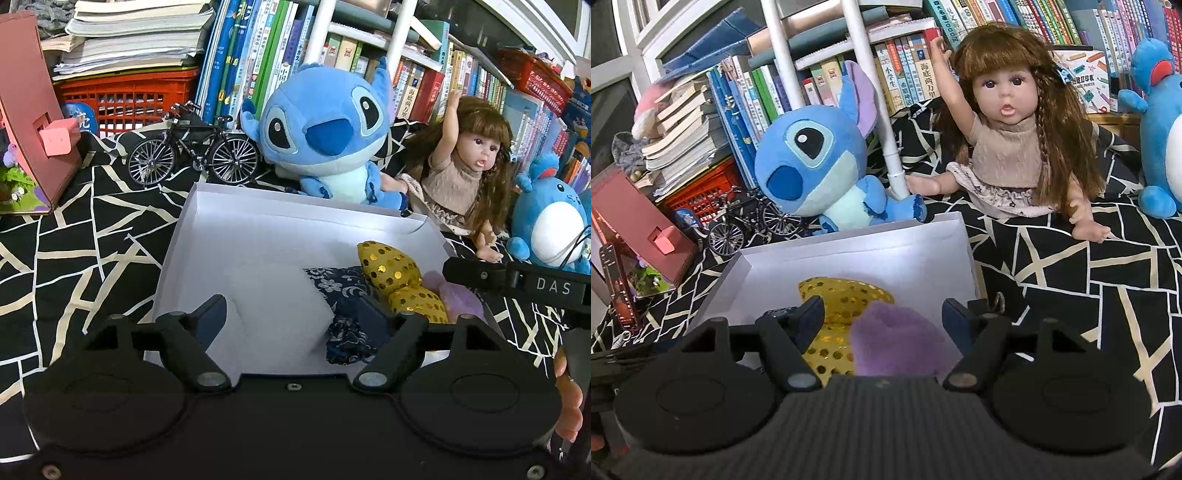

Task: Organize soft objects
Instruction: 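Open both tools to release the foam block and purple ball in the tray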

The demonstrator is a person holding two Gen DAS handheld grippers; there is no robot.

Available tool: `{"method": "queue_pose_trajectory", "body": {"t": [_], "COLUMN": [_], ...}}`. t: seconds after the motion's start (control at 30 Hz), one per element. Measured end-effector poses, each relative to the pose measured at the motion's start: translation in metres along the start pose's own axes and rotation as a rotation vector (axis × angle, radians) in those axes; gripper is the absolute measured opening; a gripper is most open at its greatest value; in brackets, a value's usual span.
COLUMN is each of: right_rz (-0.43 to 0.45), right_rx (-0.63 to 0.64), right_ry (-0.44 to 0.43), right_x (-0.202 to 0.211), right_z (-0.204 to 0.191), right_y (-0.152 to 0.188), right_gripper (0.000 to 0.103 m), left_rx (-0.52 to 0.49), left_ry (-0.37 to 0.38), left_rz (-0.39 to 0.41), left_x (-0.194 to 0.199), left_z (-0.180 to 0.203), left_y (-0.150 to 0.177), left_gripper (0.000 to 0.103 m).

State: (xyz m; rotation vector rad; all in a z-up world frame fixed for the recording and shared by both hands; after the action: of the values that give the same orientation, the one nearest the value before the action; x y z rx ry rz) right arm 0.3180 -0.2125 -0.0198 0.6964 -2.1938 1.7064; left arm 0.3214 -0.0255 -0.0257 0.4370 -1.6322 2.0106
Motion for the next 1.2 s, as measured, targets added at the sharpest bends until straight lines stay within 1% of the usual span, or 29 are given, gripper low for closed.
{"method": "queue_pose_trajectory", "body": {"t": [0.1, 0.3, 0.6, 0.83, 1.03, 1.2], "right_rz": [0.009, 0.030, 0.068, 0.098, 0.125, 0.132], "right_rx": [0.008, 0.046, 0.086, 0.132, 0.192, 0.213], "right_ry": [-0.009, -0.024, -0.055, -0.080, -0.078, -0.072], "right_x": [0.004, 0.017, 0.043, 0.065, 0.083, 0.093], "right_z": [-0.004, -0.013, -0.024, -0.034, -0.040, -0.038], "right_y": [0.000, 0.001, 0.005, 0.012, 0.022, 0.032], "right_gripper": [0.081, 0.081, 0.086, 0.090, 0.093, 0.095], "left_rx": [-0.006, -0.015, -0.022, -0.039, -0.040, -0.057], "left_ry": [0.004, 0.014, 0.031, 0.035, 0.051, 0.043], "left_rz": [0.008, 0.030, 0.062, 0.090, 0.103, 0.123], "left_x": [0.006, 0.021, 0.050, 0.075, 0.094, 0.107], "left_z": [0.001, 0.002, 0.000, -0.002, -0.002, -0.004], "left_y": [-0.002, -0.002, 0.000, 0.009, 0.019, 0.028], "left_gripper": [0.083, 0.085, 0.087, 0.089, 0.090, 0.091]}}
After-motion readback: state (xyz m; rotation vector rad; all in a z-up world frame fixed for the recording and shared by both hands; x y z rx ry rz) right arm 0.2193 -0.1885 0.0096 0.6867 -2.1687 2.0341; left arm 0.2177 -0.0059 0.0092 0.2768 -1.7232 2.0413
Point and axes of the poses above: each gripper's, at about its wrist camera, not at the fingertips, and x roughly against the way its jaws point, z to its right, y to its underside, the point moved 9 cm from there along -x, roughly the way its jaws point, and after that the axes turned 8 degrees about z, right-handed, at the moved point
